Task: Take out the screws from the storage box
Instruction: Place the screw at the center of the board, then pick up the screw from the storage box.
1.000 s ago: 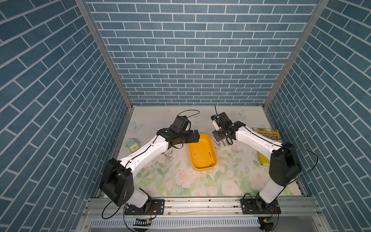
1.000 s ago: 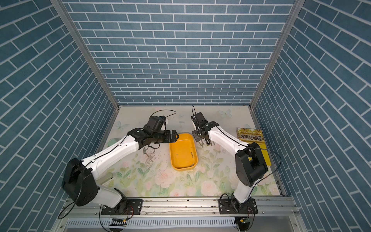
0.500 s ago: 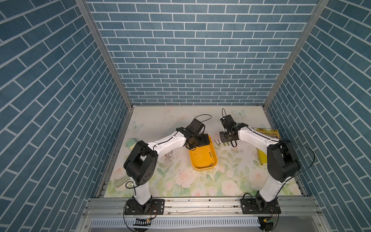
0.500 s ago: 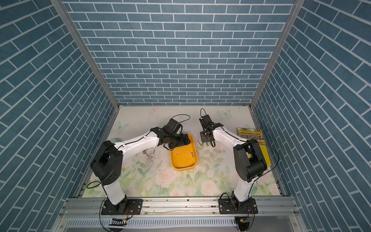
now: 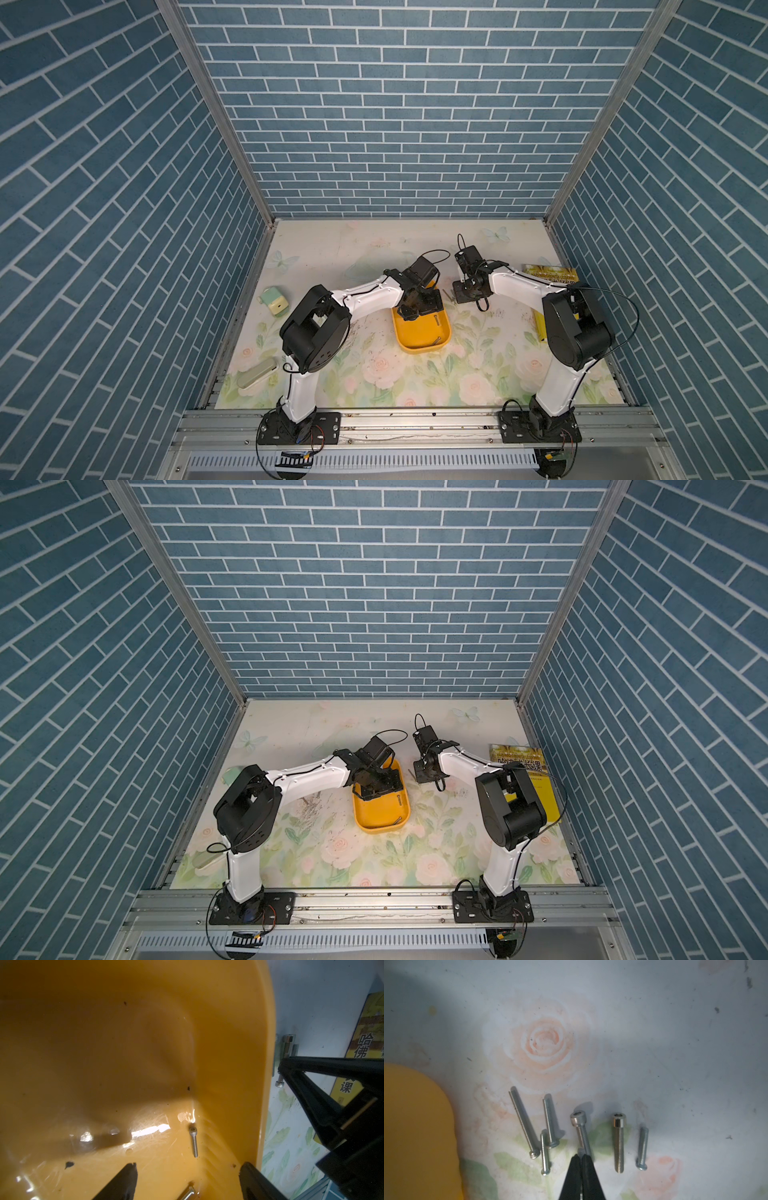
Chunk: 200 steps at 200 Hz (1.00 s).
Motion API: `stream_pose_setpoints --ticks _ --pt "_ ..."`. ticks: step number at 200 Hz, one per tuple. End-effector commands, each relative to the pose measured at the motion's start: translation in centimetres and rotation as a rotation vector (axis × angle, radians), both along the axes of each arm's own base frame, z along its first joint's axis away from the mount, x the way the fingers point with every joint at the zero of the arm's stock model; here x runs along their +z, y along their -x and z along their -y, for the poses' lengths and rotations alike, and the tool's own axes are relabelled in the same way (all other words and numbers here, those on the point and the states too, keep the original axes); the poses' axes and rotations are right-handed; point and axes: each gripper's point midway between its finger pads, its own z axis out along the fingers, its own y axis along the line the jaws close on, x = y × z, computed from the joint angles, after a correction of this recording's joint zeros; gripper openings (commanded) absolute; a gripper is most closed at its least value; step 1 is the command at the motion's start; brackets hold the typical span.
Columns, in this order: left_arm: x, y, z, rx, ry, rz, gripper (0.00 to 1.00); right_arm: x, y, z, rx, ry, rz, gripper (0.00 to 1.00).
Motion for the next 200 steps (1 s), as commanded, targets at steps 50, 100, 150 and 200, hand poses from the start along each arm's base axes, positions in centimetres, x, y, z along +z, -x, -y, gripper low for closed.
stream_pose_setpoints --ticks 50,100,150,200 --pt "-2.3 1.4 -1.1 -0.001 -0.134 -0.077 0.79 -2.0 0.4 -0.3 -0.002 -0.003 -0.049 0.02" --pt "-3.7 2.1 -0.8 -0.006 -0.152 -0.114 0.77 -2.3 0.3 -0.3 0.008 0.006 -0.047 0.33" --pt "-4.3 2.3 -0.1 -0.009 -0.168 -0.125 0.76 -1.4 0.0 -0.5 0.013 -0.008 -0.021 0.38" --pt "-6.2 2.9 -0.6 0.001 -0.221 -0.176 0.7 -1.1 -0.1 -0.6 0.028 -0.014 -0.012 0.38"
